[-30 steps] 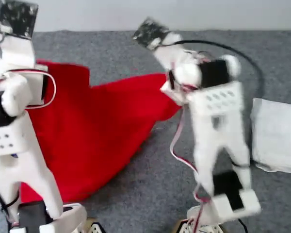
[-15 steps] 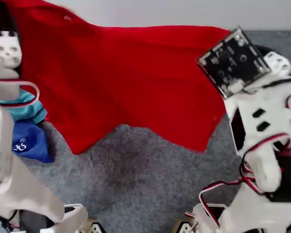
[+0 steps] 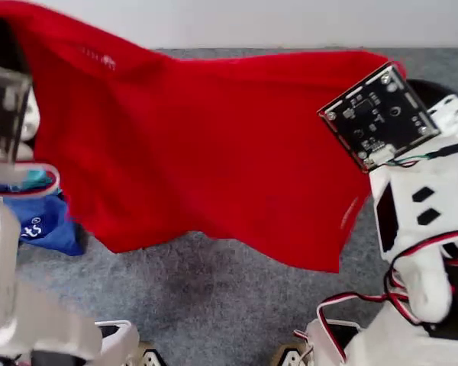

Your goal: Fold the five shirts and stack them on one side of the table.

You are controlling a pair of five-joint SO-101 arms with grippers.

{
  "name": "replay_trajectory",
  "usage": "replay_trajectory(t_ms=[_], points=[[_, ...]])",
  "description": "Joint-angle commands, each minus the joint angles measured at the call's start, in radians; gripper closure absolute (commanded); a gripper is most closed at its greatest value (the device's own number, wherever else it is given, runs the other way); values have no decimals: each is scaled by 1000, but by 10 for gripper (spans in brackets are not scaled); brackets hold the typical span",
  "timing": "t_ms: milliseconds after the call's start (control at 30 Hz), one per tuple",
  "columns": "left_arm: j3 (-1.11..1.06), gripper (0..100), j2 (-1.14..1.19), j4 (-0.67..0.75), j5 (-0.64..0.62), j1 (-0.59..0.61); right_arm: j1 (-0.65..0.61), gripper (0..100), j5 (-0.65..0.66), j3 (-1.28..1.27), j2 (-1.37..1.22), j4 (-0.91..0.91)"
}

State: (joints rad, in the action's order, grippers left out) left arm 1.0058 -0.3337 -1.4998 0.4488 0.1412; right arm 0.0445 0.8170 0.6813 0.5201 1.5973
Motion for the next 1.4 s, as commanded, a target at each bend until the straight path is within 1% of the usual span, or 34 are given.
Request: replay_trajectory(t_ms=[0, 100, 167, 300, 400, 533, 633, 767, 933, 1033, 1267, 1367], points=[[19, 985, -46, -74, 9, -6, 5, 990, 11, 31, 13, 88], [18, 985, -71, -184, 9, -6, 5, 990, 8, 23, 13, 203], [18, 985, -77, -253, 9, -3, 5, 990, 3, -15, 13, 199], [-71, 985, -81, -253, 9, 17, 5, 990, 3, -144, 13, 200], [-206, 985, -81, -253, 9, 49, -18, 990, 2, -284, 12, 200], [-384, 985, -83, -253, 9, 52, -42, 990, 2, -468, 8, 200], [-450, 985, -83, -253, 9, 58, -59, 990, 0, -551, 2, 199], [-453, 985, -83, -252, 9, 58, -61, 990, -2, -548, 13, 196], [-409, 985, -152, -247, 9, 55, -59, 990, 5, -423, 53, 197], [-387, 985, -192, -245, 9, 54, -61, 990, 6, -390, 74, 197], [-354, 985, -253, -247, 11, 58, -61, 990, 6, -397, 104, 200], [-389, 985, -262, -255, 25, 60, -61, 990, 28, -511, 122, 200]])
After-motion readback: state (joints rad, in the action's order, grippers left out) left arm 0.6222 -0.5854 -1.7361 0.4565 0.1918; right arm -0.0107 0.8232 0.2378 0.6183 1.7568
